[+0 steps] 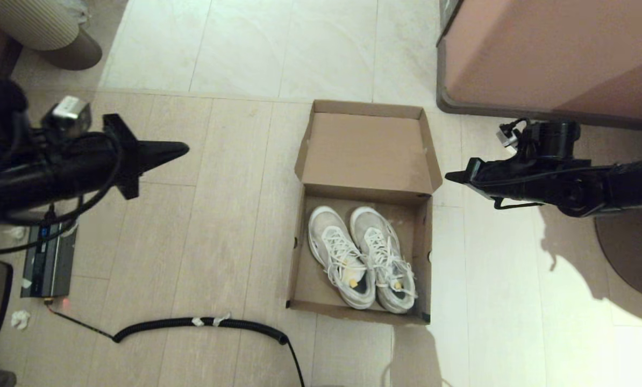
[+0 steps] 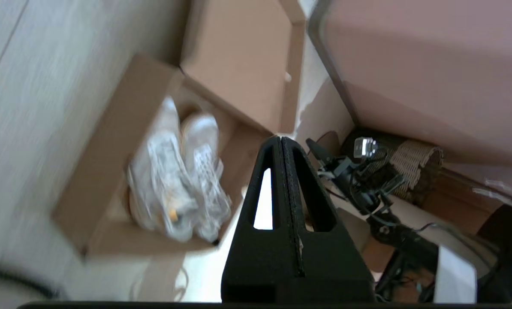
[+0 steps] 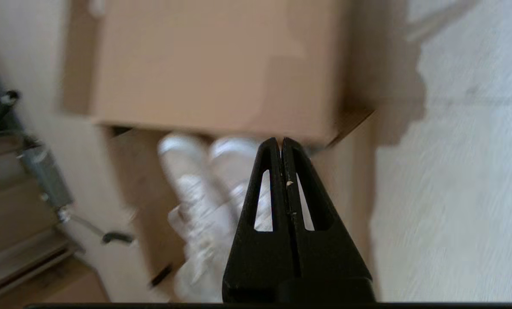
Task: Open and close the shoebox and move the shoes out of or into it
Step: Close the shoe box
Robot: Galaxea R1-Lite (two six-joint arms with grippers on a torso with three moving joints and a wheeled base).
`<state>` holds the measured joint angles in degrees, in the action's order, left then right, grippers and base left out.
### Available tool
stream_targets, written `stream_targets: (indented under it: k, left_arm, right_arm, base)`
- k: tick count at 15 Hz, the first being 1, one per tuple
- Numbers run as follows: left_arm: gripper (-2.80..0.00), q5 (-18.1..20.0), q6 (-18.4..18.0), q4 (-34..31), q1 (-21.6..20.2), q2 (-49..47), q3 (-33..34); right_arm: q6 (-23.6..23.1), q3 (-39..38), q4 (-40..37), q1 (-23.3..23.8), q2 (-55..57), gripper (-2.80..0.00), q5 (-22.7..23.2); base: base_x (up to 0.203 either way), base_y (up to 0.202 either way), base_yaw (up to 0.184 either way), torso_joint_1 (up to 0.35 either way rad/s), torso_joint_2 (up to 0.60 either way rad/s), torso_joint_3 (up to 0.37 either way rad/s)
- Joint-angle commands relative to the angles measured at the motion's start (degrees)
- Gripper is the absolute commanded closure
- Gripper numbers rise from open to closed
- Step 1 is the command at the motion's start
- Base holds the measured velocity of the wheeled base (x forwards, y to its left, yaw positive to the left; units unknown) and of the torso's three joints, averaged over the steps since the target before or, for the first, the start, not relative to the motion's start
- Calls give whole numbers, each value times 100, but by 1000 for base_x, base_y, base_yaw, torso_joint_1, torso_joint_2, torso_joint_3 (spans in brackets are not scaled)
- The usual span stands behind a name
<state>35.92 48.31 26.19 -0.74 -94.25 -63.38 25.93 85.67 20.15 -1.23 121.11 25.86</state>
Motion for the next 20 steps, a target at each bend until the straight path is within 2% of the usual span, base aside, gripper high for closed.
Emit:
stream_targets:
  k: [1,3,4,6,9,10,11,13,16,18,20]
  left_arm:
    - [0,224,90,309,-87,-1780,-734]
    - [0,452,212,597,-46,-2542,-1697]
    - [0,524,320,686,42,-2689,-1963]
    - [0,547,430,743,253,-2887,-2225]
    - [0,447,538,754,492,-3133,-2585]
    - [0,433,556,763,537,-3134,-2632]
    - [0,413,556,764,580,-3143,-2669]
    - [0,398,556,761,663,-3190,-2671]
    - [0,398,556,764,858,-3257,-2609]
    - [0,398,548,764,983,-3204,-2492]
    - [0,397,548,804,1057,-3169,-2339]
  right_arm:
    - [-31,807,-5,137,1042,0,34]
    - [-43,1569,-48,295,1432,0,73]
    - [0,1846,-61,388,1558,0,89]
    - [185,2213,-72,560,1743,0,113]
    - [305,2359,-40,556,2122,0,133]
    - [484,2387,-25,546,2195,0,209]
    - [721,2458,-18,545,2238,0,480]
    - [1330,2641,85,534,2374,0,790]
    - [2173,2667,1003,418,2701,0,982]
    - [2730,2666,1277,337,2758,0,1051]
    - [2808,2666,1498,224,2839,0,1053]
  base:
    - [0,0,0,0,0,0]
    - [0,0,0,0,0,0]
    - [0,0,0,0,0,0]
    - [0,0,0,0,0,0]
    - [0,0,0,0,0,0]
    - [0,0,0,0,0,0]
    - [0,0,0,0,0,0]
    - [0,0,0,0,0,0]
    - [0,0,0,0,0,0]
    - [0,0,0,0,0,0]
    - [0,0,0,0,0,0]
